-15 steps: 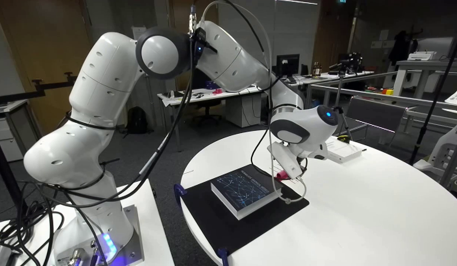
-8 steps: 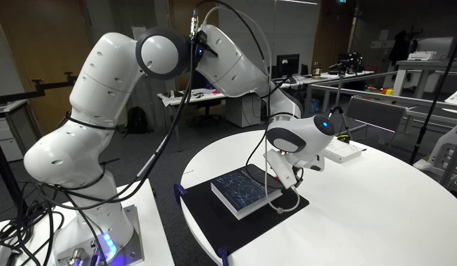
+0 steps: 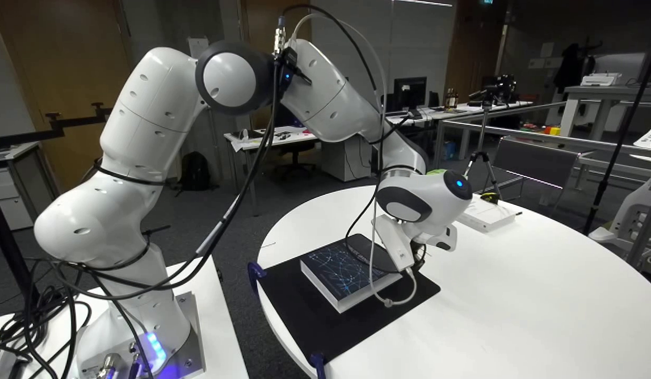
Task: Flip open the cover of the book
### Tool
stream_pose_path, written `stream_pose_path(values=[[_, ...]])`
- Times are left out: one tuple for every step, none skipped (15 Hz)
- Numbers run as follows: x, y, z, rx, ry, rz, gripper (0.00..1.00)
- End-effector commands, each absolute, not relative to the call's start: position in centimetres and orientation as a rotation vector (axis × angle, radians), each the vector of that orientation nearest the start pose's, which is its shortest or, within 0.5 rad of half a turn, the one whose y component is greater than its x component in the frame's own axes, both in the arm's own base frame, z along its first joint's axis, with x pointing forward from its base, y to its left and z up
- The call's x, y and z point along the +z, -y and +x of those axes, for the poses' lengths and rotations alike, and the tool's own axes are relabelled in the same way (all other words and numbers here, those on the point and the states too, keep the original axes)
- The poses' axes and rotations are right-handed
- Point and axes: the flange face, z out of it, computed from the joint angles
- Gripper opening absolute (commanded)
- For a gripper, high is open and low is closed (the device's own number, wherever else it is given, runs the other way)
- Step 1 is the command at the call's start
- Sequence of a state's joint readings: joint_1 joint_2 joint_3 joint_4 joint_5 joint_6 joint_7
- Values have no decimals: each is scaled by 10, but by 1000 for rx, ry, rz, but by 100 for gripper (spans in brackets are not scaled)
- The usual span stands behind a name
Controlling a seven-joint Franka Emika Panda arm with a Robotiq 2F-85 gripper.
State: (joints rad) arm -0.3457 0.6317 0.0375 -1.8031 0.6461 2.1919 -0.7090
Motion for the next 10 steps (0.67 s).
stream_pose_path(values=[[175, 168, 608, -32, -80, -2593, 100], [171, 166, 608, -29, -70, -2595, 100], [168, 163, 608, -19, -68, -2594, 100], [166, 161, 608, -13, -61, -2591, 100], [166, 160, 607, -7, -58, -2588, 100], [165, 158, 608, -4, -54, -2584, 100], [165, 156, 608, 2, -52, -2580, 100], [165, 154, 608, 7, -47, -2575, 100], [166, 151, 608, 12, -41, -2574, 100], [168, 149, 608, 8, -35, -2575, 100]])
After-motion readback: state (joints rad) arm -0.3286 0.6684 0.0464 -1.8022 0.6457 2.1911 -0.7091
